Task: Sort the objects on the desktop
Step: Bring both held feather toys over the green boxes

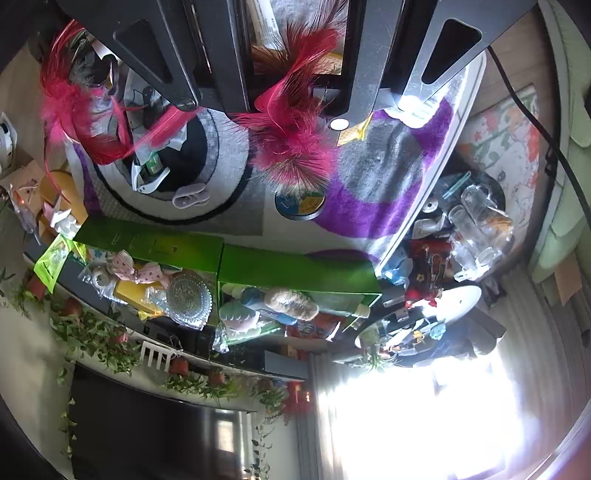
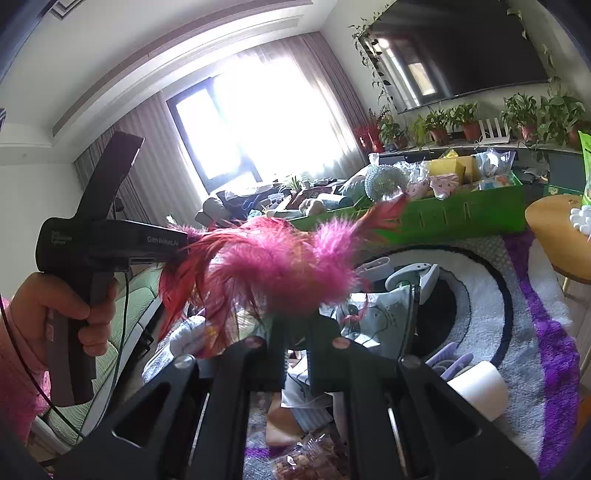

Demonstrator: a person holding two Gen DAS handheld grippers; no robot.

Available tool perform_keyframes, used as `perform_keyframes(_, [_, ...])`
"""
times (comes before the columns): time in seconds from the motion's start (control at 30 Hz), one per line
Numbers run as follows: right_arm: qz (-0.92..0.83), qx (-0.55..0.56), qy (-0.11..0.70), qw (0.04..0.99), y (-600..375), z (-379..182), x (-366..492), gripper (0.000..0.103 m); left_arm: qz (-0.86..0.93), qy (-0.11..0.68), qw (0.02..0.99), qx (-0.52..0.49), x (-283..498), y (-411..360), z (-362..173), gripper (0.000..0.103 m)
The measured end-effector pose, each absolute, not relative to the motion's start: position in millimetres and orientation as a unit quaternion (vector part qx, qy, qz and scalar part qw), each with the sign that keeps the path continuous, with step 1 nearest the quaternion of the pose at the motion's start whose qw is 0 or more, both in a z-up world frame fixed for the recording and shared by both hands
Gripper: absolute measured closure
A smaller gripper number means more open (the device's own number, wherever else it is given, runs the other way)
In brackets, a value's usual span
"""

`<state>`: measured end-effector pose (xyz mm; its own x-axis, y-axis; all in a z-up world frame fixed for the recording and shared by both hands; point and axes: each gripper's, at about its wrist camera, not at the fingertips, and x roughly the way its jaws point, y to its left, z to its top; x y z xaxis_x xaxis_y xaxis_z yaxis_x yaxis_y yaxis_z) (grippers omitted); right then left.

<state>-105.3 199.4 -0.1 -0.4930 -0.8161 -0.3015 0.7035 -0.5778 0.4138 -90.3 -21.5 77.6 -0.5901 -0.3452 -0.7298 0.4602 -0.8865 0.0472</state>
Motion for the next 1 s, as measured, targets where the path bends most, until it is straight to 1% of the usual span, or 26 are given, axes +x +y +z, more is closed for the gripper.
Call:
perform_keyframes(0.37, [-0.861,0.246,-0.106,0.433,187,7,-102,0.095,-0.896,0.082,0.194,0.391,-92,-32,68,0.099])
perform_keyframes(0.73, [-0.864,0.283,-0.085,0.407,175,19,-103,0.095,-0.929,0.064,0.107,0.350,-89,-35,81,0.099])
perform_keyframes(1.0, [-0.853,0.332,-0.111,0.387,172,26,-123,0.095,-0.934,0.087,0.061,0.341,-84,-60,78,0.099])
